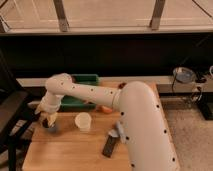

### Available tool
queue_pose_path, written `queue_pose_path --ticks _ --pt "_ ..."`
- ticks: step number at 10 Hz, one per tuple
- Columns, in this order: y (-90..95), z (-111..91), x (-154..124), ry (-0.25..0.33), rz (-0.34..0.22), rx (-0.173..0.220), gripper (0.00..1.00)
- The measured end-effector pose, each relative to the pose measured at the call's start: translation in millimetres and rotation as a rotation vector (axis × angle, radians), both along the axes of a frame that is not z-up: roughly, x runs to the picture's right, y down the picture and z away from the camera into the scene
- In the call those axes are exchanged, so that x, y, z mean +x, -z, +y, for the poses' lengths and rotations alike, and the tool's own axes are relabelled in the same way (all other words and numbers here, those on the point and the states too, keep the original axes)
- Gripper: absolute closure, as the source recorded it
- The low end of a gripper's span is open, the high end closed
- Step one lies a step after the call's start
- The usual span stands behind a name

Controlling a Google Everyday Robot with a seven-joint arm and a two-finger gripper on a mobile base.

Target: Stack cups into tray

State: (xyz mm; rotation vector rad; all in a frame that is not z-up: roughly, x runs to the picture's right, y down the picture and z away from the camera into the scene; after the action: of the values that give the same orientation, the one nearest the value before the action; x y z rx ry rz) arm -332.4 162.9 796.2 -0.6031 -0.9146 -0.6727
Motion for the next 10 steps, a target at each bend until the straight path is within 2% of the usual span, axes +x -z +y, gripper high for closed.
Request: queue_pose_path --ticks 4,6,8,10 --pt "-0.9 2.3 4.6 0.002 0.008 -0.006 0.84" --pt "-1.0 1.8 5.7 0.004 0.009 -0.004 0.98" --pt "-0.2 3.9 3.8 0.007 0.005 -0.004 1.00" --pt "8.3 5.5 7.4 0.007 0.010 0.006 1.00"
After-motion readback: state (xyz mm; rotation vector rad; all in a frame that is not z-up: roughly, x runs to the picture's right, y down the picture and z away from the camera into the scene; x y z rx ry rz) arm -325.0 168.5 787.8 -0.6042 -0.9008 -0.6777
